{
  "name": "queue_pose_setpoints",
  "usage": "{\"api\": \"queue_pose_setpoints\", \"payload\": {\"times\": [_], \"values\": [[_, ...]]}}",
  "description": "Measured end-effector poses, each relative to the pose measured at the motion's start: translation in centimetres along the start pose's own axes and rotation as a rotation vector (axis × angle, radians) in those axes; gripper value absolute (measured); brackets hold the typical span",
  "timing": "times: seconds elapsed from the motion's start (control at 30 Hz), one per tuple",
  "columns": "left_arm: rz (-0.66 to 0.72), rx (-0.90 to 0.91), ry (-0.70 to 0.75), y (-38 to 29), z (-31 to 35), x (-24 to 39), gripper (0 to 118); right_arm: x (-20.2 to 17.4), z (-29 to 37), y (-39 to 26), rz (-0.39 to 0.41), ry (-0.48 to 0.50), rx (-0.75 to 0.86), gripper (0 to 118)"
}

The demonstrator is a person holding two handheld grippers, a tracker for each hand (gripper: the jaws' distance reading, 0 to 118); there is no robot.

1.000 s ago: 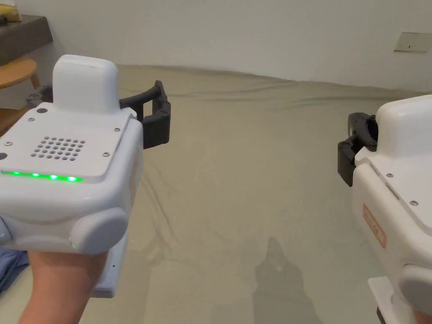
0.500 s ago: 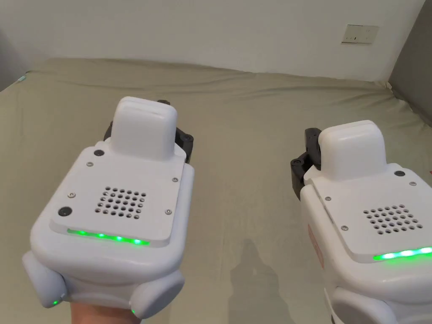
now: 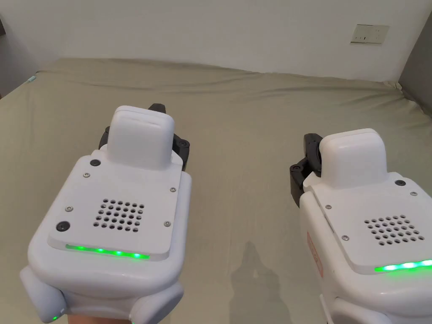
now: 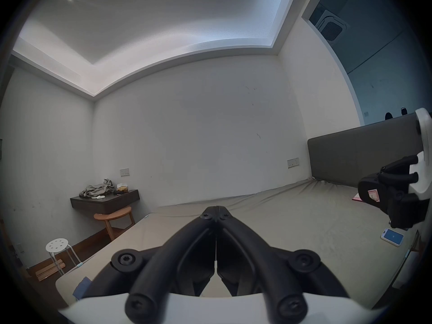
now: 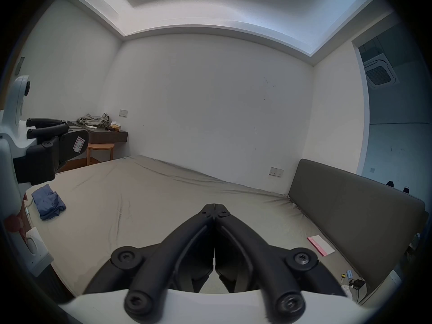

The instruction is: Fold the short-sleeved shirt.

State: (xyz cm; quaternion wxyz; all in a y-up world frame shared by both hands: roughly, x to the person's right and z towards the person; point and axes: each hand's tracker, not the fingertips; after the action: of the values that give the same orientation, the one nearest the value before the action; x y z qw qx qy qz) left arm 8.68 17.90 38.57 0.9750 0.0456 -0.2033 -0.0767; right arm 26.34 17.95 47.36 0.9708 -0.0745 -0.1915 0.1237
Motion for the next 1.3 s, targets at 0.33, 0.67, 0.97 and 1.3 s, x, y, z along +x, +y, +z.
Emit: {"api": "queue_pose_setpoints", "payload": {"times": [0.33, 0.67, 0.97, 1.3], "values": [[0.016, -0.014, 0.003, -0.4, 0.2, -0.2, 0, -0.5, 0.2, -0.5, -0.007, 0.005, 0.002, 2], [0.037, -0.041, -0.002, -0.7, 0.1, -0.5, 0, -0.7, 0.0, -0.8, -0.008, 0.005, 0.005, 2], [0.059, -0.069, -0.030, -0.8, -0.8, -1.1, 114, -0.2, 0.1, -0.7, -0.041, 0.018, 0.019, 110], [0.056, -0.084, -0.001, -0.8, -0.7, -1.1, 118, 0.3, -0.9, 0.2, -0.114, -0.001, -0.059, 110]]}}
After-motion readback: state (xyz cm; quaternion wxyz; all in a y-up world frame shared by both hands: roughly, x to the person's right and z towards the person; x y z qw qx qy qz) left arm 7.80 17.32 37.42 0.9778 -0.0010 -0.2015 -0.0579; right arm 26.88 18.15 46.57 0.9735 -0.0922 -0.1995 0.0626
